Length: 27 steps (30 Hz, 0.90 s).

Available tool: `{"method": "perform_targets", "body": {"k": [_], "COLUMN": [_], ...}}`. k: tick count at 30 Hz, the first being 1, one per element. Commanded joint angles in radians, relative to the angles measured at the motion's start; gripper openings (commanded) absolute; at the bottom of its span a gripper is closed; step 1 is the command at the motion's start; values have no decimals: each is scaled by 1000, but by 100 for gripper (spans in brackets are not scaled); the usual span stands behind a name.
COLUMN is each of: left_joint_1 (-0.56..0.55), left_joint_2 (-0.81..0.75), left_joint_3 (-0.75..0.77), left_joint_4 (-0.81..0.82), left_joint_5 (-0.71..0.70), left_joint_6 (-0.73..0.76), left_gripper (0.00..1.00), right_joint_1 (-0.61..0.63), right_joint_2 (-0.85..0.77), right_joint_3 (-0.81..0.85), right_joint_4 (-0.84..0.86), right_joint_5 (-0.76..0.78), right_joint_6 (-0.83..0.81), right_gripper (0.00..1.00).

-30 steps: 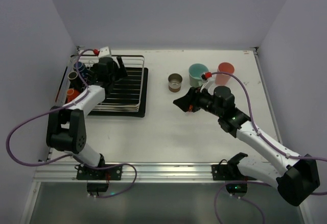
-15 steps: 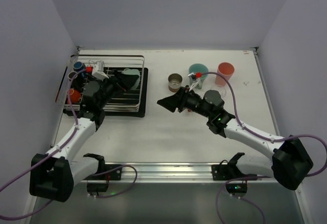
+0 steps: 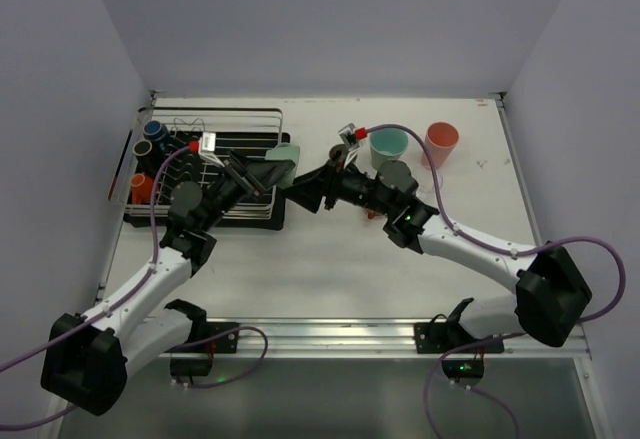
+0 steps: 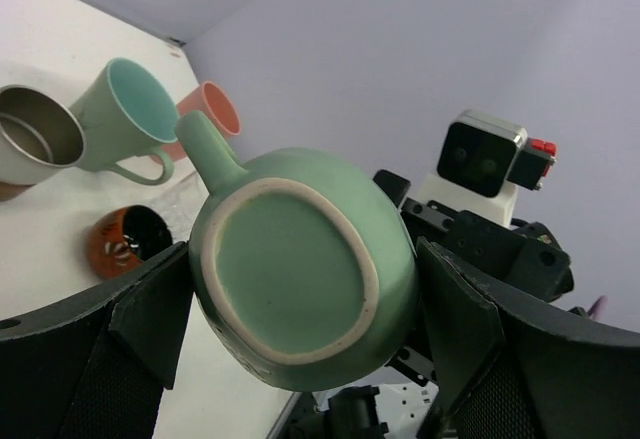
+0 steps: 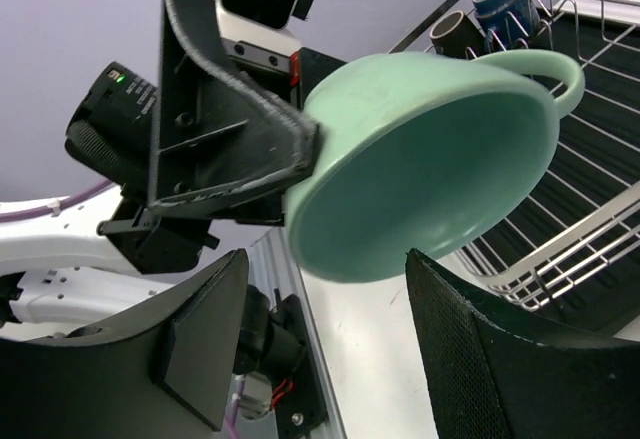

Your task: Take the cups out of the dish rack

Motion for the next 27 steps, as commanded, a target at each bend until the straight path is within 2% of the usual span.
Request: {"method": "perform_targets", "body": {"k": [1, 6, 16, 20, 22, 23, 24, 26, 27], "left_joint_1": [-15, -24, -37, -44, -46, -46, -46, -46, -46], "left_joint_2": [-43, -60, -111, -123, -125, -125, -128, -129, -132], "left_joint_3": [-2, -31, -75, -86, -89, -94, -94, -95, -95], "left_joint_4": [125, 158, 180, 177, 163, 162, 156, 129, 122], "left_joint_5": [1, 0, -69, -84, -86, -87, -91, -97, -97], "left_joint_6": [-73, -120, -183, -183, -182, -180, -176, -162, -159], "left_gripper": [17, 17, 18, 22, 29, 41, 48, 62, 74], "right_joint_1": [9, 21, 57, 63, 63, 63, 63, 63, 63], "right_joint_2": [18, 44, 92, 89, 73, 64, 43, 18, -6], "right_joint_3": [71, 108, 106, 80, 39, 28, 10, -7, -18], "right_joint_4": [5, 14, 163, 217, 259, 263, 261, 260, 249], "right_joint_5": [-6, -12, 3, 34, 60, 69, 77, 97, 106], "right_joint_6": [-80, -93, -72, -60, -54, -55, -58, -60, -64], "right_gripper": [67, 62, 51, 34, 17, 12, 5, 0, 0]}}
